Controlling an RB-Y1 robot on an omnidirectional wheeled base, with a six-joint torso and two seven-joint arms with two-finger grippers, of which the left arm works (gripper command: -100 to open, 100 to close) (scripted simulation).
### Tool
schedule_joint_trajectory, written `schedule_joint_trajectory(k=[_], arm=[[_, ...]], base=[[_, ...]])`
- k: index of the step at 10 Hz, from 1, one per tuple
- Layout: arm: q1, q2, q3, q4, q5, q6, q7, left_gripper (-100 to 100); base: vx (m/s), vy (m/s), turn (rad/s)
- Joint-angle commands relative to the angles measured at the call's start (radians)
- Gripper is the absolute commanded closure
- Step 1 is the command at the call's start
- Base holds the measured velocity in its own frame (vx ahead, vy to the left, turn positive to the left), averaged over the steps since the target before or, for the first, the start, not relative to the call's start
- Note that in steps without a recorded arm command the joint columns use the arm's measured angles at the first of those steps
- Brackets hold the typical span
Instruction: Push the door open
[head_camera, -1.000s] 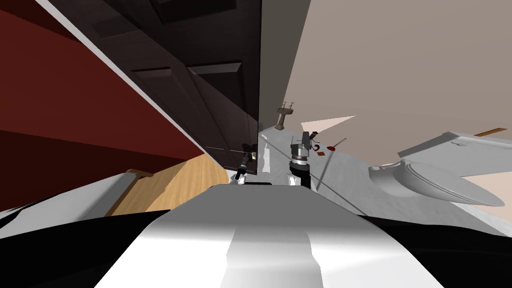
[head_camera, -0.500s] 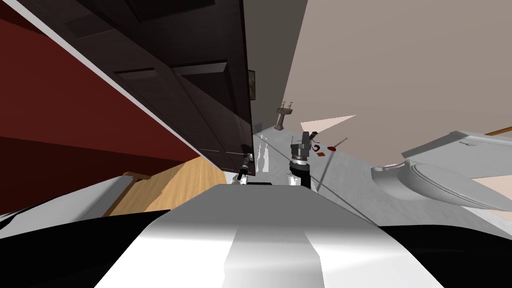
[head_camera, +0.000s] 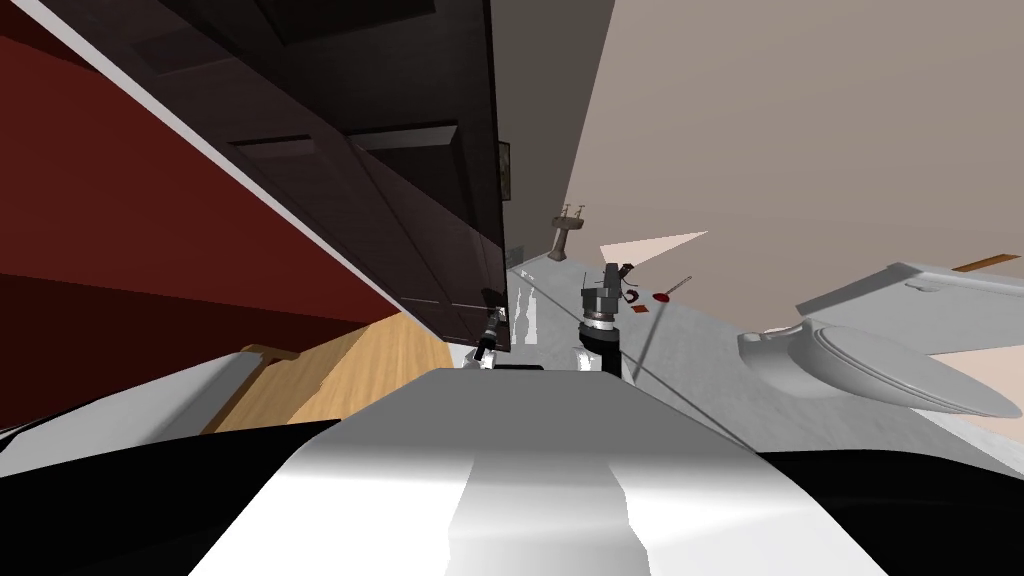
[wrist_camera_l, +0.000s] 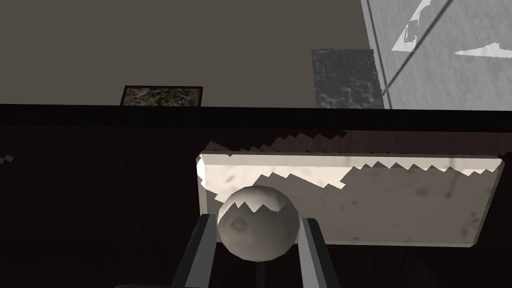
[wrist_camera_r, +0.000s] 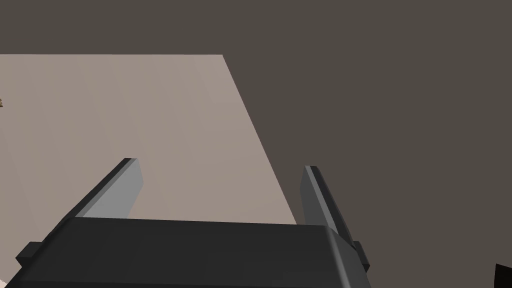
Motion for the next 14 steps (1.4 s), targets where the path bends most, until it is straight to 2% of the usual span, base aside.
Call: schedule_joint_trajectory(k=[1, 3, 4, 5, 7, 8, 9, 11, 12, 14], arm=[[-0.001, 0.03, 0.018, -0.001, 0.01, 0.0, -0.005, 100], [-0.003, 0.046, 0.032, -0.001, 0.018, 0.001, -0.009, 100], [-0.003, 0.046, 0.032, -0.001, 0.018, 0.001, -0.009, 100], [-0.004, 0.057, 0.049, -0.002, 0.028, 0.001, -0.014, 100], [-0.005, 0.062, 0.061, 0.007, 0.035, 0.001, -0.018, 100], [-0.006, 0.064, 0.079, -0.003, 0.045, 0.002, -0.023, 100], [-0.011, 0.077, 0.042, 0.014, 0.05, -0.009, -0.021, -100], [-0.008, 0.08, 0.007, 0.005, 0.063, -0.004, -0.024, -100], [-0.006, 0.075, -0.013, -0.001, 0.071, -0.002, -0.026, -100], [-0.003, 0.049, -0.05, -0.011, 0.085, 0.003, -0.029, -100]], base=[[0.108, -0.087, 0.035], [0.138, -0.121, 0.056], [0.121, -0.074, 0.038], [0.134, -0.076, 0.051], [0.168, -0.112, 0.079], [0.149, -0.078, 0.085], [0.06, 0.031, 0.22], [-0.045, 0.162, 0.172], [-0.062, 0.128, 0.221], [-0.117, 0.076, 0.172]])
